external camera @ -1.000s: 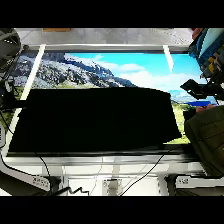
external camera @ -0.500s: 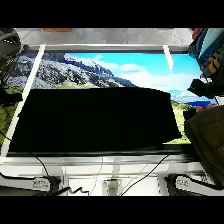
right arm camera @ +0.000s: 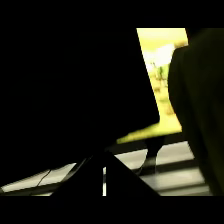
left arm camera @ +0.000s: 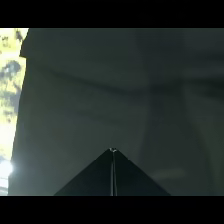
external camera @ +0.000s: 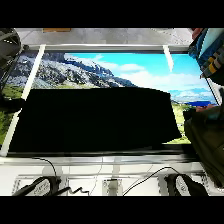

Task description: Fold the clothes and pants, and hang the long-sleeved shirts on hangers.

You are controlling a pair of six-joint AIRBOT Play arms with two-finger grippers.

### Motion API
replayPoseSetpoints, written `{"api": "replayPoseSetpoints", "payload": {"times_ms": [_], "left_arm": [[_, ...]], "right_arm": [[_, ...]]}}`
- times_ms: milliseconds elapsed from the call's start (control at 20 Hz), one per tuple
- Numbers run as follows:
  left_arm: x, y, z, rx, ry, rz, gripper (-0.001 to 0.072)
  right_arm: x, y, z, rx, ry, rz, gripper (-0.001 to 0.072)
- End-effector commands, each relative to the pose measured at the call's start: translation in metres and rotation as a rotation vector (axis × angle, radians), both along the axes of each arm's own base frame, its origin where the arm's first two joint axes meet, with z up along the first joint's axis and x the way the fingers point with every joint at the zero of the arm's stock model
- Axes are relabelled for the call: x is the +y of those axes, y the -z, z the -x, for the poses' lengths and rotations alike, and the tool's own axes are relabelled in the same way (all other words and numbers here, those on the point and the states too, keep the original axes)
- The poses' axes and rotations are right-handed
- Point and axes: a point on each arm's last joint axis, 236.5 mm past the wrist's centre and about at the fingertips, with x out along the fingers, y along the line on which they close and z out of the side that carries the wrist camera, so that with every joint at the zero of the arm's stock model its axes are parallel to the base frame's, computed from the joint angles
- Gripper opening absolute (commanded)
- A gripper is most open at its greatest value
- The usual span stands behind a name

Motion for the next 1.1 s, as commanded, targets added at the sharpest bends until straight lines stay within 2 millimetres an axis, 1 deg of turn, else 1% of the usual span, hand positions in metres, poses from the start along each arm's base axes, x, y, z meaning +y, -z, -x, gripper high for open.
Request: {"api": "replayPoseSetpoints", "payload": {"times_ms": [0, 50, 100, 150, 200, 250, 300, 400, 450, 550, 650, 850, 900, 950, 1000, 1050], "left_arm": [[-0.022, 0.011, 0.046, 0.026, 0.088, -0.003, 0.0008], [-0.025, 0.018, 0.055, 0.049, 0.088, 0.009, 0.0009], [-0.028, 0.026, 0.061, 0.07, 0.087, 0.018, 0.0012], [-0.029, 0.034, 0.064, 0.089, 0.084, 0.027, 0.0082], [-0.029, 0.04, 0.065, 0.098, 0.064, 0.039, 0.0268], [-0.029, 0.044, 0.064, 0.097, 0.032, 0.051, 0.0536], [-0.028, 0.046, 0.062, 0.089, -0.001, 0.061, 0.0641], [-0.027, 0.046, 0.058, 0.078, -0.007, 0.059, 0.064], [-0.026, 0.046, 0.058, 0.075, -0.007, 0.057, 0.064], [-0.026, 0.046, 0.057, 0.074, -0.008, 0.057, 0.064], [-0.024, 0.045, 0.053, 0.056, -0.019, 0.054, 0.0639], [-0.019, 0.039, 0.04, -0.012, -0.067, 0.05, 0.0639], [-0.018, 0.038, 0.037, -0.029, -0.083, 0.052, 0.0629], [-0.017, 0.038, 0.034, -0.043, -0.099, 0.054, 0.0556], [-0.016, 0.039, 0.033, -0.046, -0.113, 0.059, 0.0533], [-0.013, 0.041, 0.035, -0.041, -0.144, 0.069, 0.0533]], "right_arm": [[0.012, 0.044, 0.06, 0.005, 0.13, 0.005, 0.0061], [0.011, 0.054, 0.064, -0.026, 0.205, -0.001, 0.0343], [0.011, 0.063, 0.067, -0.046, 0.274, -0.013, 0.0555], [0.011, 0.067, 0.068, -0.052, 0.345, -0.039, 0.0556], [0.007, 0.065, 0.062, -0.075, 0.357, -0.033, 0.0555], [0.004, 0.067, 0.058, -0.078, 0.397, -0.048, 0.0552], [0.003, 0.073, 0.055, -0.06, 0.415, -0.065, 0.0552], [0.009, 0.094, 0.056, 0.047, 0.428, -0.127, 0.0555], [0.013, 0.104, 0.052, 0.084, 0.436, -0.169, 0.0555], [0.02, 0.118, 0.032, 0.09, 0.452, -0.257, 0.0555], [0.02, 0.127, 0.014, 0.066, 0.457, -0.301, 0.0552], [0.022, 0.15, 0.001, 0.088, 0.445, -0.346, 0.0551], [0.024, 0.155, -0.003, 0.088, 0.433, -0.356, 0.0546], [0.022, 0.159, -0.006, 0.08, 0.416, -0.351, 0.0491], [0.018, 0.162, -0.01, 0.062, 0.385, -0.33, 0.0466], [0.015, 0.164, -0.013, 0.047, 0.359, -0.306, 0.045]]}}
